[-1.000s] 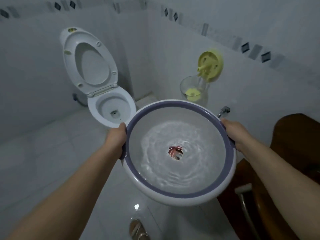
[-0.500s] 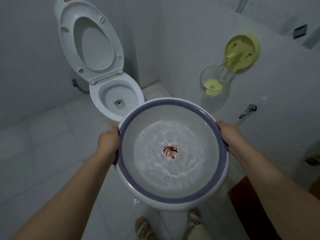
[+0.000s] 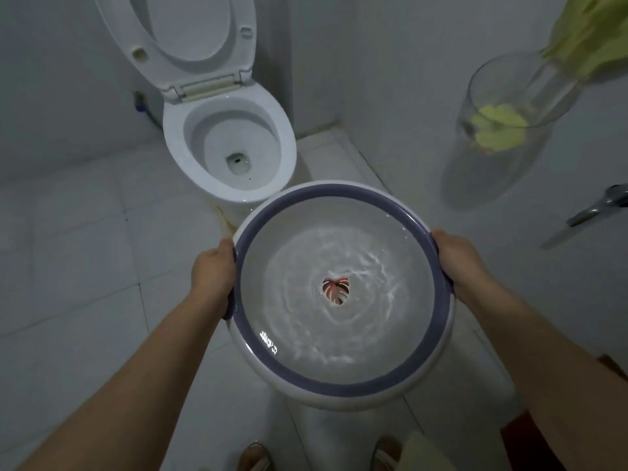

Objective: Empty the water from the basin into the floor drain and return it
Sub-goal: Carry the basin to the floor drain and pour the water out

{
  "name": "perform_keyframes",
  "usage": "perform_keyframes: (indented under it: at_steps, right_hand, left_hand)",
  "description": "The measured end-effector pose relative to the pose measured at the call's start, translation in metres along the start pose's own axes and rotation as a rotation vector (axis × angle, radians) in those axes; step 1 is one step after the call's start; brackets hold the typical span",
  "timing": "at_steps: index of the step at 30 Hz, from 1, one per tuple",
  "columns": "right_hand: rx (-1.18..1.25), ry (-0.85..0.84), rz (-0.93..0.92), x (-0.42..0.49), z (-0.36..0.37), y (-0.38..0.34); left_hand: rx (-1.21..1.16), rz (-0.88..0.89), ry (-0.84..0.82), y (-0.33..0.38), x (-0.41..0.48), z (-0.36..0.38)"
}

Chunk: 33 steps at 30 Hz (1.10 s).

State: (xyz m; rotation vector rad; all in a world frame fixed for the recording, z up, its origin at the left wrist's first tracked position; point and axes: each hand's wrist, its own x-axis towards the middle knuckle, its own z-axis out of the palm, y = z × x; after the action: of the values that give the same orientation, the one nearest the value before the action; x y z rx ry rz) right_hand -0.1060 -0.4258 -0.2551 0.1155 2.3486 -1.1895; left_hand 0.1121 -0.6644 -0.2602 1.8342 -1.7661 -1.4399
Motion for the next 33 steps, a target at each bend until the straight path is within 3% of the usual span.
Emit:
perform_keyframes:
  at_steps: [13,18,33]
  right_hand:
    - [-0.124,-0.017,-0.132,0.158,0.108,0.146]
    - [-0.118,-0.026,-0.153,0.198,0.138,0.202]
    - [-0.285,0.102,-0.206,0.255,0.145,0.322]
  left_hand:
    - [-0.028,-0.022,0.055,-0.149,0.117,0.142]
    - [0.039,0.074,0.082,-0.203,0.146,0.183]
    - [0.127,0.237,0.038,-0.275,0.165,0.273]
